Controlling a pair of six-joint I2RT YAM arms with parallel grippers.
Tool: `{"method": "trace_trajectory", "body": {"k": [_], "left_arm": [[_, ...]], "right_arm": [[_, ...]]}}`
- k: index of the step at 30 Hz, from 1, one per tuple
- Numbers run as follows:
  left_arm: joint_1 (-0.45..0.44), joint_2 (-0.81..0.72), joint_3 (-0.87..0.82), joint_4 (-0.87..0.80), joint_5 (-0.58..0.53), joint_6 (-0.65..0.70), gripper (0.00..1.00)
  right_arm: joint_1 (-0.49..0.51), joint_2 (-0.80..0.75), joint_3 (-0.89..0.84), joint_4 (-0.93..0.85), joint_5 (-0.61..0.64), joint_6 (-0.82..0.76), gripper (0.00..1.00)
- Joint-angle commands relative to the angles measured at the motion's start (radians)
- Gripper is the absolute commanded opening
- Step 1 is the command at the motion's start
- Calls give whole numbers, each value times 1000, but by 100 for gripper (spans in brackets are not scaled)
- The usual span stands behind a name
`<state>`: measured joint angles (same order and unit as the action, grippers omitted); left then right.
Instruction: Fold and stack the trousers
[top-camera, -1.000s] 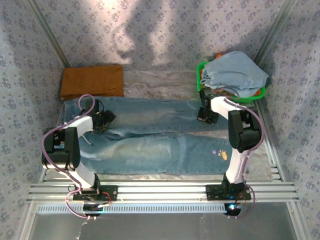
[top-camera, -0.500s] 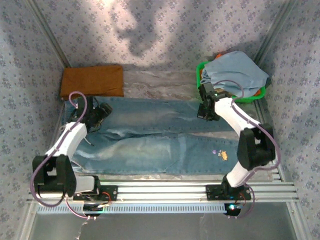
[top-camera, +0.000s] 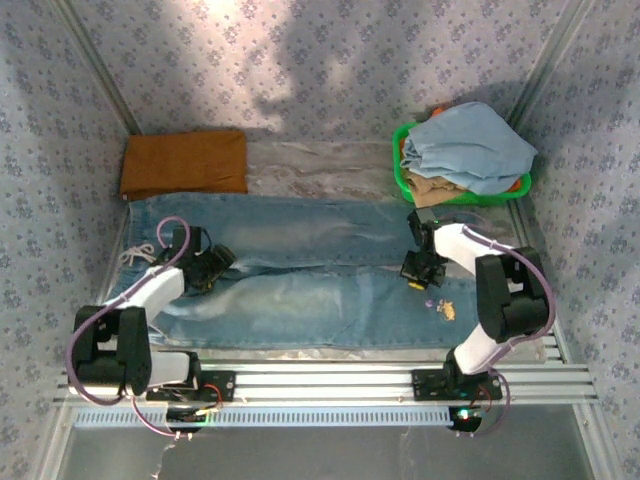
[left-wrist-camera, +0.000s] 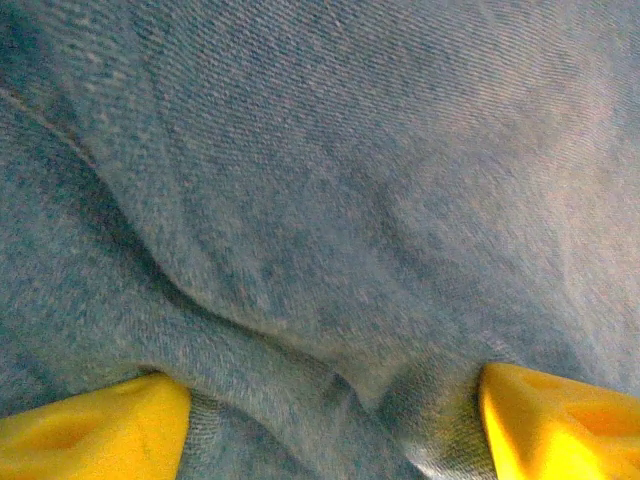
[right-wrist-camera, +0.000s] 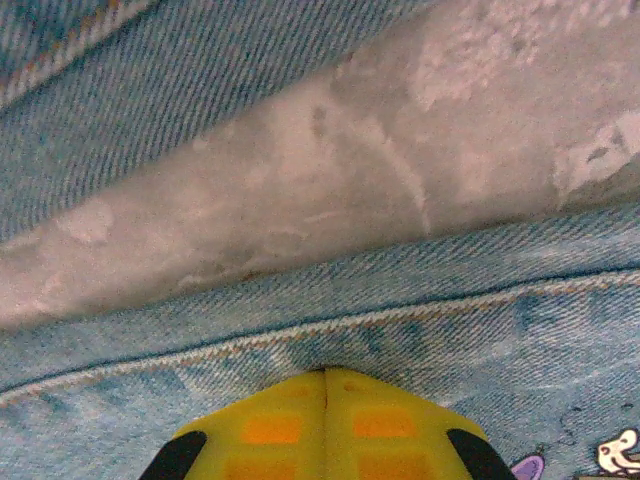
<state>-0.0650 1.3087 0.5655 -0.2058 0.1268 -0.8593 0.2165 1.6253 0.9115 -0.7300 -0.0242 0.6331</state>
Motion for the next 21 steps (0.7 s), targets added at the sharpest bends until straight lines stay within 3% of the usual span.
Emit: {"method": "trace_trajectory", "body": {"k": [1,8,15,21], "left_arm": [[25,49,-37,106,-58,-71,75],[78,-27,-127,139,-160,-212,73],[140,-172,-65,-10,-213,-168,74],[198,-159,22,-91,-110,-79,74]], "right_arm": [[-56,52,-14,58,-11,31,0],[-117,99,67,29,35,5,0],[-138,135,107,29,59,-27,0],[-117,70,134,2,34,-59,0]]}}
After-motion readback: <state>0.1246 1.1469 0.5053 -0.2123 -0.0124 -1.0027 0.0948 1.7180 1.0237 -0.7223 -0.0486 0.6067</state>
